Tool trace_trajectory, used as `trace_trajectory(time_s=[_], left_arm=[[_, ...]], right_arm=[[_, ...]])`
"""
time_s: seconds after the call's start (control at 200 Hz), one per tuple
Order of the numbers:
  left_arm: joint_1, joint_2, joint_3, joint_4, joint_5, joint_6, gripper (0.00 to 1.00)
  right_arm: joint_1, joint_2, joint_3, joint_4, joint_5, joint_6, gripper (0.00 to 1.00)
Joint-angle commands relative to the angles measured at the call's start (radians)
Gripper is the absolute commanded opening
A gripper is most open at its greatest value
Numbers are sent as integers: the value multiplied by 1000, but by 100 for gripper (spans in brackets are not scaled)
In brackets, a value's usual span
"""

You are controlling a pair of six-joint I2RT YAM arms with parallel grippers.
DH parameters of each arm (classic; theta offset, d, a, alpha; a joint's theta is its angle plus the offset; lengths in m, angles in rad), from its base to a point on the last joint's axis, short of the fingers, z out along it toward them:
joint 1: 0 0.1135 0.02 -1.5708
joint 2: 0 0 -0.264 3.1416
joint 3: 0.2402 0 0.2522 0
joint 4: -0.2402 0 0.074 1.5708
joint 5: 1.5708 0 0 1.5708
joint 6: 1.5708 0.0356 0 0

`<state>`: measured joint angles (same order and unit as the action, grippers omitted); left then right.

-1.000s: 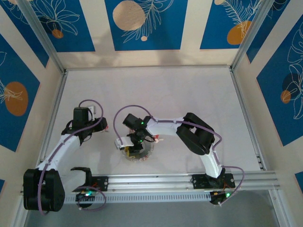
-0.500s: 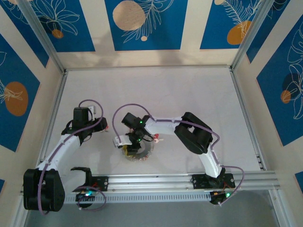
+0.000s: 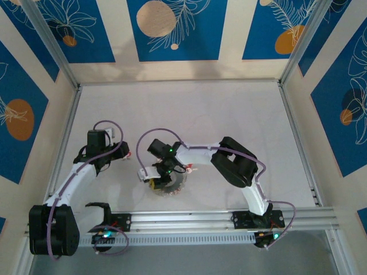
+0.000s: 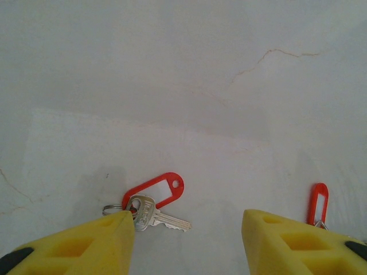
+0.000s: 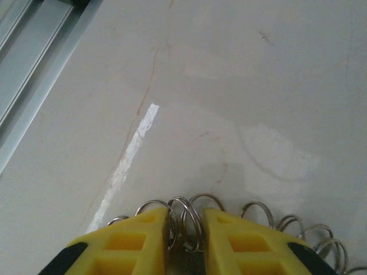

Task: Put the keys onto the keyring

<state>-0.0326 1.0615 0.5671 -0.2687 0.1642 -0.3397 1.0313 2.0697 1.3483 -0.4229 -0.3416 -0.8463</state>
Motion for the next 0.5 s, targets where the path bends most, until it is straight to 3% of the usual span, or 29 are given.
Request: trace_trajectory(time_s=[0.0, 0.285, 0.495], left_arm=[[12, -1, -12, 21, 20, -10, 52], [14, -3, -13, 23, 14, -7, 52], [13, 1, -14, 24, 14, -7, 52]], right_arm=[[1, -77, -56, 47, -8, -45, 22], [-2, -180, -207, 214, -50, -82, 18], [1, -198, -241, 178, -68, -122, 18]])
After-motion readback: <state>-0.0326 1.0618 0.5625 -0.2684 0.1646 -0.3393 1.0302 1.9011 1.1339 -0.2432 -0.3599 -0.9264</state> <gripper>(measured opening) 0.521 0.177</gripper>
